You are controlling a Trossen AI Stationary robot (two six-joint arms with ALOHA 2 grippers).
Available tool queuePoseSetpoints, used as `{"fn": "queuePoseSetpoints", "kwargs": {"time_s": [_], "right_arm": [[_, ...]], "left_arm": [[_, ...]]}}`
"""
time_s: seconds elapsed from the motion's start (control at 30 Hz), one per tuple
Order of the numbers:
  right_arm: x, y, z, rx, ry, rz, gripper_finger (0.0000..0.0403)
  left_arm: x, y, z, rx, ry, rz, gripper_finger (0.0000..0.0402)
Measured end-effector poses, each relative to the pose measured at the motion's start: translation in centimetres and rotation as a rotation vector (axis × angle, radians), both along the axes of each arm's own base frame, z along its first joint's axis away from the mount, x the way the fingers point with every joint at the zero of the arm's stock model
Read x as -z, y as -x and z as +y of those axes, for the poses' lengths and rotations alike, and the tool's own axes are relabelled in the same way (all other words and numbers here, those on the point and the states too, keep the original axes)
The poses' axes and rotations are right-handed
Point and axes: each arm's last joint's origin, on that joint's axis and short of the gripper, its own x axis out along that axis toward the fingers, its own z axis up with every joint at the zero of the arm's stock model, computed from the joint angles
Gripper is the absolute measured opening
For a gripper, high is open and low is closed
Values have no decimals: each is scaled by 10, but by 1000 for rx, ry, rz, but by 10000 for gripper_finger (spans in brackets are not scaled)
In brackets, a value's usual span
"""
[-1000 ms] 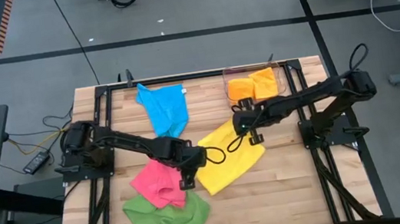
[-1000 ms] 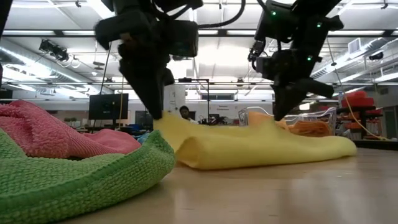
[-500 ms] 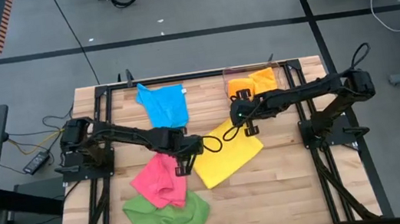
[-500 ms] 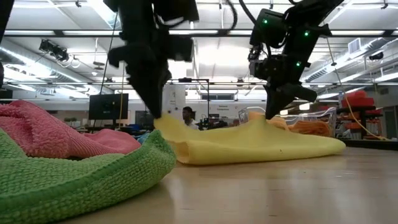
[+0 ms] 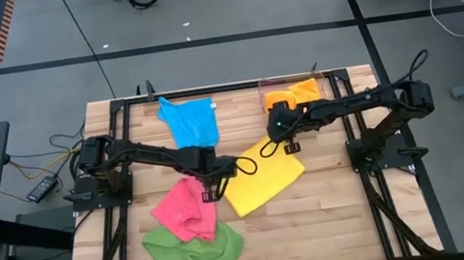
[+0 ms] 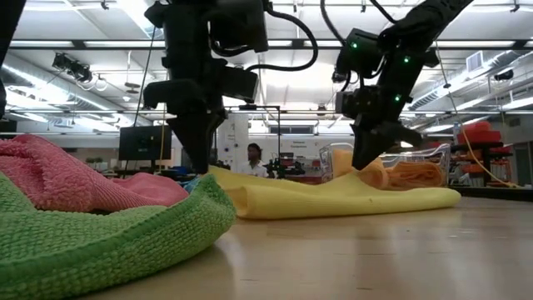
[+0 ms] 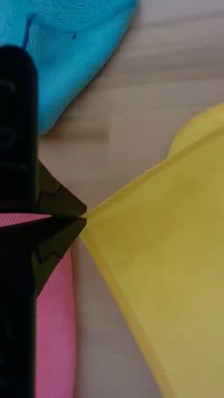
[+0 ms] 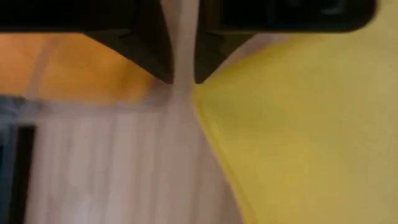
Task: Fold microfiber towels
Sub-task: Fold the yellow microfiber cloth
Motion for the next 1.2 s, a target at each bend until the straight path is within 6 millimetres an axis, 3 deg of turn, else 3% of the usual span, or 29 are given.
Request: {"fn": "queuePoseSetpoints", "kwargs": {"time_s": [0.23, 0.47, 0.63, 0.77, 0.87, 1.2], "right_arm": [[-12, 7, -10, 135, 7, 94, 155], [-17, 2, 4, 111, -91, 78, 171], [-17, -4, 23, 84, -177, 32, 167], [-19, -10, 38, 45, -195, -4, 166], [-21, -11, 46, 30, -196, -19, 166], [-44, -2, 62, 46, -167, -134, 165]], "left_arm": [[-1, 1, -2, -10, 4, 0, 120], [-33, -11, -8, -15, 14, -67, 198], [-35, -15, -30, 180, 4, -123, 207], [-22, -16, -54, 406, -37, -159, 199], [-17, -18, -68, 484, -92, -199, 198], [14, -16, -81, 655, -296, -116, 212]]}}
